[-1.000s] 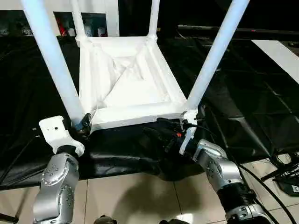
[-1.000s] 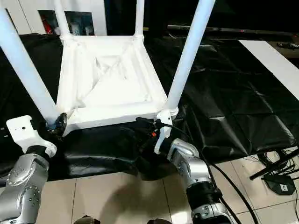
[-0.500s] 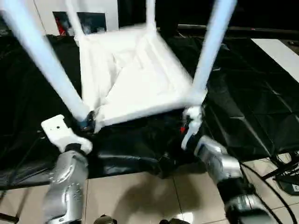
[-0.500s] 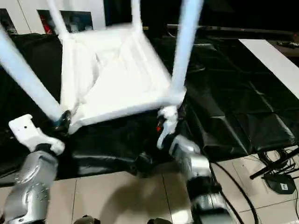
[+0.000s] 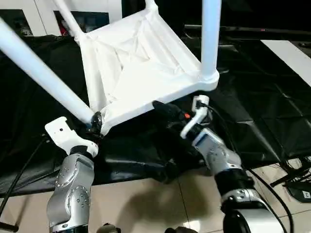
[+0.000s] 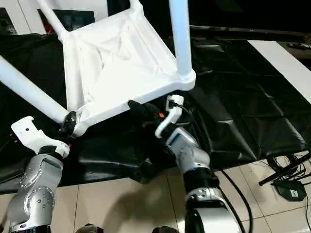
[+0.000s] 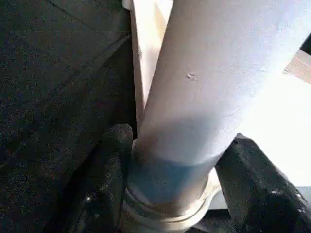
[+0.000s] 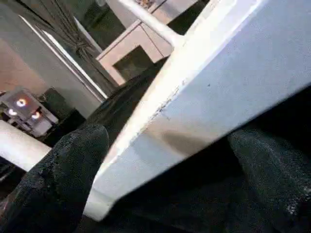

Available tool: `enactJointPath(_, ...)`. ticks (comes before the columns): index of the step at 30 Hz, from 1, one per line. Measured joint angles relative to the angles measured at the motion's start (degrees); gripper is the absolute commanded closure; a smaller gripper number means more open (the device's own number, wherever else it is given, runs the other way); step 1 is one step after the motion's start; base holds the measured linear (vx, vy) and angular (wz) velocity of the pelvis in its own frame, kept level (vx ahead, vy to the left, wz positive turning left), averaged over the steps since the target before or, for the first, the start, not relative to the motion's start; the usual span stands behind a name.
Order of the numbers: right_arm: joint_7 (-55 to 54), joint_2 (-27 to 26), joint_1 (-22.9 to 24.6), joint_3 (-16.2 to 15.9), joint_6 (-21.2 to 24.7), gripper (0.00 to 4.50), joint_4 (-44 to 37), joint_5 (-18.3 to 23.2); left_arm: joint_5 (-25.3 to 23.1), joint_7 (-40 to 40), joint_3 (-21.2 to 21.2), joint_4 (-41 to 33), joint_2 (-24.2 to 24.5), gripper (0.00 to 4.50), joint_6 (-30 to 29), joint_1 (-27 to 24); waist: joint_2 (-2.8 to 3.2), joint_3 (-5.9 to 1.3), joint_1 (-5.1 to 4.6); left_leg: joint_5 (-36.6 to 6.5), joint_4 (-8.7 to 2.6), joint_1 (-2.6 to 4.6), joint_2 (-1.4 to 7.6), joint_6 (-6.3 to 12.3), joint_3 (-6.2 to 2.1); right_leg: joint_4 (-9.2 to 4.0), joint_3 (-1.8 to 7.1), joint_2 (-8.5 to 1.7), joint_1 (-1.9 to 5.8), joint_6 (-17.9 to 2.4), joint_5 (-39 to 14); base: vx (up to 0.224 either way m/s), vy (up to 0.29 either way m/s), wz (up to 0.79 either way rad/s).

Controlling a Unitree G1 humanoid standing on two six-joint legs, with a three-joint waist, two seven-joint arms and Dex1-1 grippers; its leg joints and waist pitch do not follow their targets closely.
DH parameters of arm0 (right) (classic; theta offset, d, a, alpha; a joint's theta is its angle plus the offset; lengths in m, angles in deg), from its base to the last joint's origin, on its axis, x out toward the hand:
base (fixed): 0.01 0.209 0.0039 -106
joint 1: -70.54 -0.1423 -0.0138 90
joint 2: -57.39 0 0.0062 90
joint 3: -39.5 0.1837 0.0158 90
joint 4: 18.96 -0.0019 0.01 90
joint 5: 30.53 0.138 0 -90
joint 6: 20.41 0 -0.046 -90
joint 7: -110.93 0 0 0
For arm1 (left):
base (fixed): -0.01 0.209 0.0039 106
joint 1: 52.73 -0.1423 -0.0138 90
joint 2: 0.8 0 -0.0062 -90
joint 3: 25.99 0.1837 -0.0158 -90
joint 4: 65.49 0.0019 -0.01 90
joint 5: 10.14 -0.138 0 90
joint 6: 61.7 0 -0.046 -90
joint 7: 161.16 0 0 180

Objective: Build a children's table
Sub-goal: Flip table

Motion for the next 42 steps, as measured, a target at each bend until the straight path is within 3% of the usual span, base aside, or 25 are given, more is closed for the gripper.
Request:
enactJointPath(4, -8.4, -1.6, -6.3, 3.2, -1.7, 0.00, 7.8, 0.0, 0.0, -0.1, 0.3, 0.0, 0.0, 2.09, -0.1, 0.0, -0.10, 0.05, 0.05, 0.1, 0.02, 0.05, 0.03, -0.06, 0.26, 0.21, 0.01, -0.01, -0.07, 0.0, 0.0, 0.000, 0.000, 0.00)
enactJointPath(8, -13.0, -2.4, -9.6, 7.1, -2.2, 0.00, 12.5, 2.2, 0.0, -0.1, 0.3, -0.4, 0.0, 2.10, -0.2, -0.2, -0.21, 0.11, 0.29, 0.1, 0.01, 0.03, 0.04, -0.06, 0.49, 0.22, 0.03, -0.09, -0.09, 0.0, 0.0, 0.000, 0.000, 0.00)
enactJointPath(14, -13.0, -3.1, -13.4, 12.0, -2.3, 0.00, 18.3, 6.4, 0.0, -0.1, 0.5, -2.2, -0.1, 2.10, -0.9, -0.8, -0.68, 0.62, 0.06, 0.1, 0.01, -0.08, 0.05, -0.03, 0.58, 0.28, 0.08, -0.09, -0.29, 0.0, 0.0, 0.000, 0.000, 0.00)
enactJointPath(20, -12.9, -3.4, -17.9, 17.5, -2.3, 0.00, 22.1, 11.0, 0.0, -0.1, 1.8, -4.8, 0.0, 2.10, -2.1, -1.4, -0.75, 1.31, 0.41, 0.3, 0.00, -0.83, 0.04, 0.23, 0.64, 0.38, 0.06, -0.10, -1.09, 0.0, 0.0, 0.000, 0.000, 0.00)
enactJointPath(22, -12.9, -3.4, -19.0, 18.4, -2.2, 0.29, 23.9, 11.5, -0.1, -0.1, 2.2, -6.4, -0.1, 2.10, -2.4, -2.2, -0.92, 1.88, 0.20, 0.3, 0.00, -0.85, 0.06, 0.23, 0.66, 0.38, 0.07, -0.10, -1.14, 0.0, 0.0, 0.000, 0.000, 0.00)
enactJointPath(29, -12.4, -3.4, -20.5, 19.6, -2.3, 0.75, 26.6, 11.5, -0.1, -0.1, 3.8, -9.1, -0.2, 2.10, -3.5, -3.4, -1.01, 2.90, -0.04, 0.3, -0.02, -0.87, 0.09, 0.23, 0.71, 0.39, 0.10, -0.10, -1.21, 0.0, 0.0, 0.000, 0.000, 0.00)
enactJointPath(42, -11.4, -3.0, -22.0, 21.8, -3.3, 1.90, 28.7, 11.5, -0.1, 0.0, 4.1, -8.7, -0.1, 2.10, -3.9, -2.7, -0.90, 3.12, 0.03, 0.3, -0.02, -0.83, 0.10, 0.29, 0.74, 0.44, 0.11, -0.10, -1.20, -0.1, 0.0, 0.000, 0.000, 0.00)
